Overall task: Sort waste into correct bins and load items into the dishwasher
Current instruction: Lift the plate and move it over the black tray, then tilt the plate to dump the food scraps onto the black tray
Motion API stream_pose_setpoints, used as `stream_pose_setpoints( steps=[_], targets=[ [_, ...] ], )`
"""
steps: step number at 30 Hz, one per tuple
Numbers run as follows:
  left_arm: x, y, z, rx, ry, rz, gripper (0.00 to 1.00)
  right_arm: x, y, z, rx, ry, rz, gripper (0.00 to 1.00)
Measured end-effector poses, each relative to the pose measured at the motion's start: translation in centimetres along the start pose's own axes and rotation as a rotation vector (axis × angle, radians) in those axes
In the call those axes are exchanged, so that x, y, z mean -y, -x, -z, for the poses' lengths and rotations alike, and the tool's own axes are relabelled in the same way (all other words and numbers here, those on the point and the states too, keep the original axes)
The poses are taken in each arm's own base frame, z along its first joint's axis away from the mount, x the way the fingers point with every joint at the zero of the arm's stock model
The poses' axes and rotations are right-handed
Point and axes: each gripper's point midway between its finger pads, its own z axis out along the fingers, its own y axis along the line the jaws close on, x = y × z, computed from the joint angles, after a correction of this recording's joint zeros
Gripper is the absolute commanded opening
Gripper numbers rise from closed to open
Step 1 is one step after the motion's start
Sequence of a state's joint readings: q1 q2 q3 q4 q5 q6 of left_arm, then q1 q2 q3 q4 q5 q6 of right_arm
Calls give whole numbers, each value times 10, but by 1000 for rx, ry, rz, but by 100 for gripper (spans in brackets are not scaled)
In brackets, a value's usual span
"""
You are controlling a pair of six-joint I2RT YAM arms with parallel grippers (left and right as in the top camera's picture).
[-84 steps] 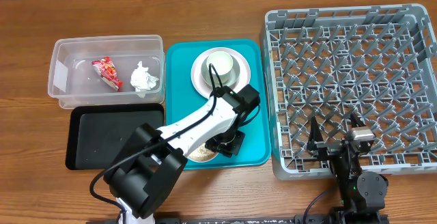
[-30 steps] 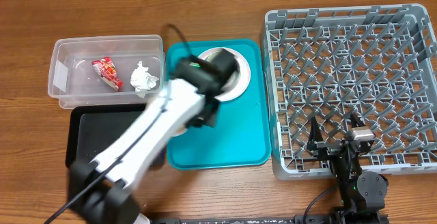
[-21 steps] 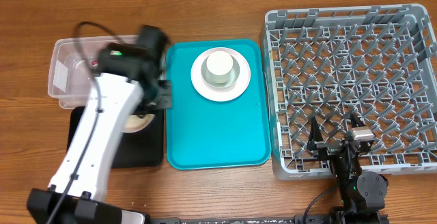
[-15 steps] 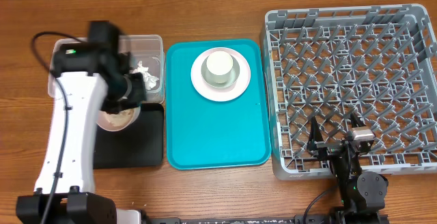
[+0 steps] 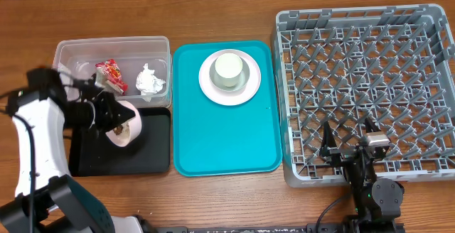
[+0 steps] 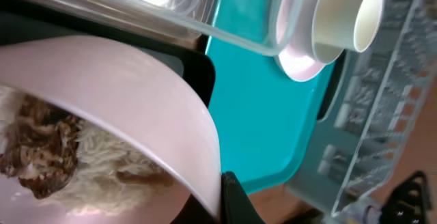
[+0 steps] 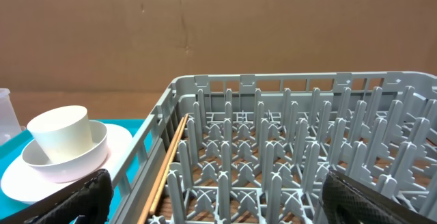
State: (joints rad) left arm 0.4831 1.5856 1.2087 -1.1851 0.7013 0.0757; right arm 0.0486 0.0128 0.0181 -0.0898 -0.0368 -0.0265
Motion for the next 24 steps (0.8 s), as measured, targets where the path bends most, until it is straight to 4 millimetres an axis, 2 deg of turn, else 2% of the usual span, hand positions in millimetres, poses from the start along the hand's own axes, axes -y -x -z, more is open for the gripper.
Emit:
stream_pose_setpoints(
  steps=[8, 16, 24],
  targets=[
    [-16, 4, -4, 87, -154, 59, 4, 0, 0, 0, 0, 0, 0, 100],
    [-18, 10, 7, 139, -213, 57, 4, 0, 0, 0, 0, 0, 0, 100],
    [-15, 7, 11, 166, -312, 81, 4, 0, 0, 0, 0, 0, 0, 100]
  ],
)
